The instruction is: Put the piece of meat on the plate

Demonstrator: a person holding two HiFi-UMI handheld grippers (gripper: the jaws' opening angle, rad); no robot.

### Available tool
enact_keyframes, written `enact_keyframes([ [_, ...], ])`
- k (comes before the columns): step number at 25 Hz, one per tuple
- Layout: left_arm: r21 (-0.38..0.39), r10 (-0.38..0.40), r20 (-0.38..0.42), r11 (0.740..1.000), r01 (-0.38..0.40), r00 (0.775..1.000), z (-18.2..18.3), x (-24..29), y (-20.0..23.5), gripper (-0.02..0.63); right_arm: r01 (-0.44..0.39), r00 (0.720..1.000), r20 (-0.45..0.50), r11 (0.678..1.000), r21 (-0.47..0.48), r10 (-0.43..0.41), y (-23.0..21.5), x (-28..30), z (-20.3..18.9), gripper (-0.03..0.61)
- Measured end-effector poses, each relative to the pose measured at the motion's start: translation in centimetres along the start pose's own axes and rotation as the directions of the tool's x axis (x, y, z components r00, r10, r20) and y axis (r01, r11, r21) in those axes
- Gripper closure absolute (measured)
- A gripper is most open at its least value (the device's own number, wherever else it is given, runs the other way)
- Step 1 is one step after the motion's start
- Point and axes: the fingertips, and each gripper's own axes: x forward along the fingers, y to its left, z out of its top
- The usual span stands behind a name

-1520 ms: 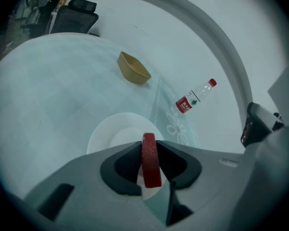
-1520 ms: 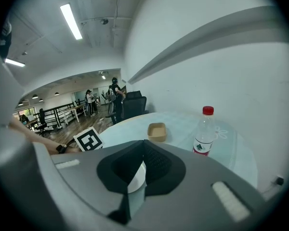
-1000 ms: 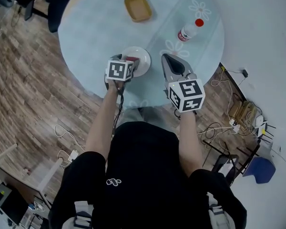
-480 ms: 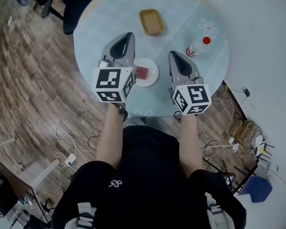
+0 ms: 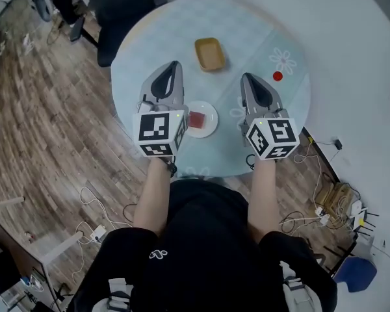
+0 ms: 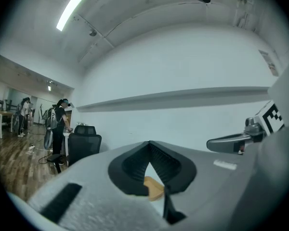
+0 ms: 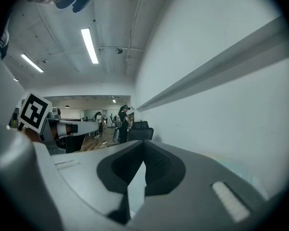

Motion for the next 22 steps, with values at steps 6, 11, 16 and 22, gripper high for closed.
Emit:
enact_keyframes([
  [6,0.061,-0.013,-0.002,0.998,0.013,1.0,0.5,0.4,-1.1,0.611,-0.006,1.0,0.006,1.0,-0.007,0.006,-0.2,-0.1,0.4,0.569],
  [11,0.075,-0.027,-0.009,0.997,0.027,1.0,0.4,0.8,-1.6,0.611,0.0,1.0,0.001,1.0,-0.015,0.0,-0.7,-0.1,0.4,0.569],
  [16,0.157,-0.049,-0.024,0.986,0.052,0.999,0.6,1.3,-2.7,0.611,0.009,1.0,-0.008,1.0,-0.017,-0.009,-1.0,-0.1,0.3,0.569],
  [22,0.142,-0.063,-0.026,0.988,0.066,0.998,0.4,1.4,-3.2,0.611,0.011,1.0,-0.017,1.0,-0.027,-0.011,-1.1,-0.3,0.0,0.569],
])
